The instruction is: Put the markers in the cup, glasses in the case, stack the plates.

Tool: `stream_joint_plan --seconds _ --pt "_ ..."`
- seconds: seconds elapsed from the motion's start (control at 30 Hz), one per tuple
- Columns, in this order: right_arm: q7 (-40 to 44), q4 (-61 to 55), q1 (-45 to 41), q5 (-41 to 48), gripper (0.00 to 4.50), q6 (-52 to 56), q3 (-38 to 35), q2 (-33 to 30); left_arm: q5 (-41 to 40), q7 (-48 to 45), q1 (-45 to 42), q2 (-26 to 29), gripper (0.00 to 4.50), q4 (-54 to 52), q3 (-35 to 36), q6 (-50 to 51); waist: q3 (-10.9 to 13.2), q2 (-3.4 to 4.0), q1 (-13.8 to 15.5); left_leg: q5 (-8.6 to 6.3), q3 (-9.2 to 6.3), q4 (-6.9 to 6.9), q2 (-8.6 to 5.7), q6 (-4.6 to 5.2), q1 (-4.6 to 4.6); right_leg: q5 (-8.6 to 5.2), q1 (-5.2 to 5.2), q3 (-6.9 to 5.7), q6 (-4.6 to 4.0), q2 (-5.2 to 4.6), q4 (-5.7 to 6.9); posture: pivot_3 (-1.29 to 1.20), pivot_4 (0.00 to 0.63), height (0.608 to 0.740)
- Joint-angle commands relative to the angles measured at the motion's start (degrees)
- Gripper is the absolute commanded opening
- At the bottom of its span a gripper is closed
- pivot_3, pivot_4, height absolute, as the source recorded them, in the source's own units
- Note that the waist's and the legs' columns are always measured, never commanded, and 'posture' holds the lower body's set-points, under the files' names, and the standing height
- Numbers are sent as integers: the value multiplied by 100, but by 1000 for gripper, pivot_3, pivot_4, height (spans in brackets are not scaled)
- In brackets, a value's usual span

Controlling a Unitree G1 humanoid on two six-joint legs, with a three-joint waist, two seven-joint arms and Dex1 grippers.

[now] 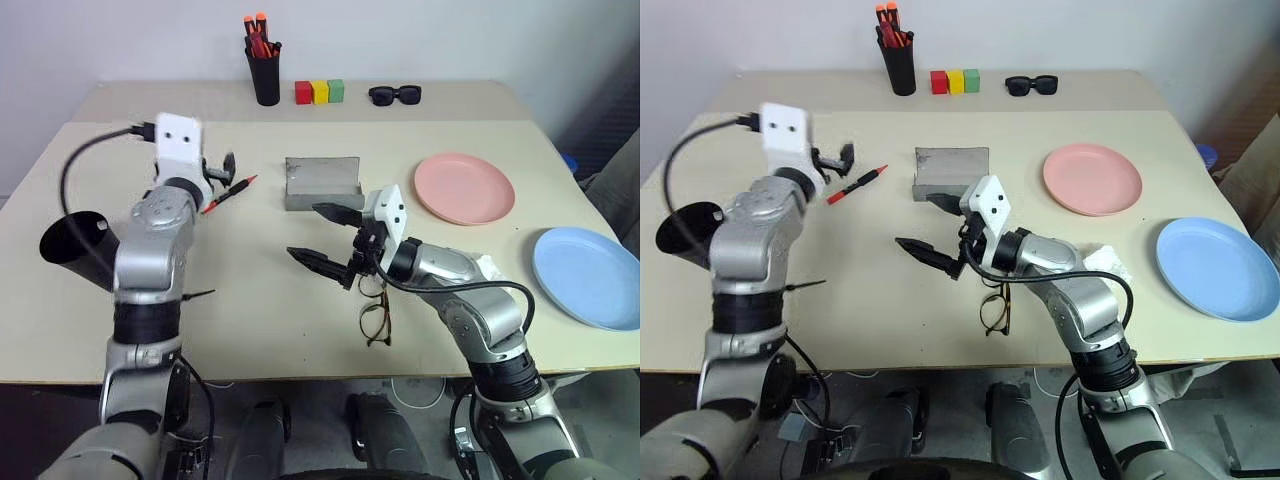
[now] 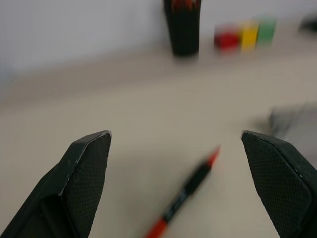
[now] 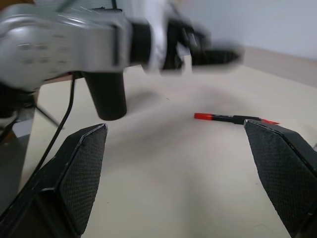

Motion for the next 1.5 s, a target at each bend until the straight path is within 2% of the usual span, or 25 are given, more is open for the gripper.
stream_joint_plan --seconds 0.03,0.27,0.43,0.53,0.77,0.8,0.87,1.0,1.1,1.2,1.37,1.5 --pt "-56 -127 -38 -39 4500 -152 -47 50 100 -104 -751 154 4444 1426 -75 143 1 -1 -15 0 0 1 0 0 -2 0 -1 0 0 0 -1 0 150 740" --pt "-158 -326 165 -53 4500 -114 -93 12 201 -594 -1843 187 4444 4146 -277 -644 1 -1 -13 0 2 -2 -4 0 -19 0 -19 0 3 -10 -1 0 150 740" --pt "-210 -406 242 -53 4500 -102 -75 4 234 -867 -2363 89 4444 5463 -286 -1147 1 -2 -11 0 2 -2 -5 0 -25 0 -26 -1 3 -10 1 0 150 740" --pt "-245 -421 247 -63 4500 -99 -73 5 225 -978 -2514 61 3606 5841 -250 -1306 1 -2 -8 0 3 -1 -5 0 -25 0 -26 0 3 -10 3 0 150 740" --pt "-264 -383 227 -77 4500 -98 -63 -2 71 -832 -2582 31 77 5953 29 -1576 1 -2 -12 0 2 -1 -5 0 -25 0 -26 0 4 -10 5 0 150 740" --pt "-262 -386 228 -76 4500 -96 -58 -2 69 -819 -2554 25 27 5884 43 -1662 1 -2 -12 0 2 0 -5 0 -25 0 -26 0 3 -11 5 0 150 740" --pt "-255 -389 226 -74 4500 -94 -52 -5 111 -717 -2413 6 27 5495 31 -2218 1 -2 -4 0 2 0 -5 0 -25 0 -26 0 3 -11 6 0 150 740" --pt "-219 -373 199 -68 4500 -105 -80 -40 67 -96 -1742 -86 27 3816 303 -3899 3 -5 8 0 2 -2 -4 -1 -31 2 -35 2 2 -17 6 0 150 740" --pt "-138 -373 168 -14 4500 -105 -134 -107 -309 446 -1111 -271 27 2053 872 -4179 3 -5 8 0 8 -3 -2 -2 -41 4 -56 9 1 -24 20 0 150 740" --pt "26 -444 136 133 4500 -62 -157 -154 -169 1030 -444 -343 27 584 1143 -4345 2 -4 -27 -1 9 -6 -2 -2 -41 4 -67 17 1 -26 30 0 150 740" --pt "372 -528 25 243 4500 -124 -47 -238 743 2070 1096 -410 27 -1766 1552 -4365 2 -4 -36 -1 12 1 -2 -2 -30 4 -67 22 1 -22 54 0 150 740" --pt "507 -399 -69 259 4500 -146 -5 -193 1239 2442 2121 -589 27 -2834 1730 -4045 -1 -8 46 2 17 13 -4 -6 -30 2 -66 20 -2 -17 69 0 150 740"
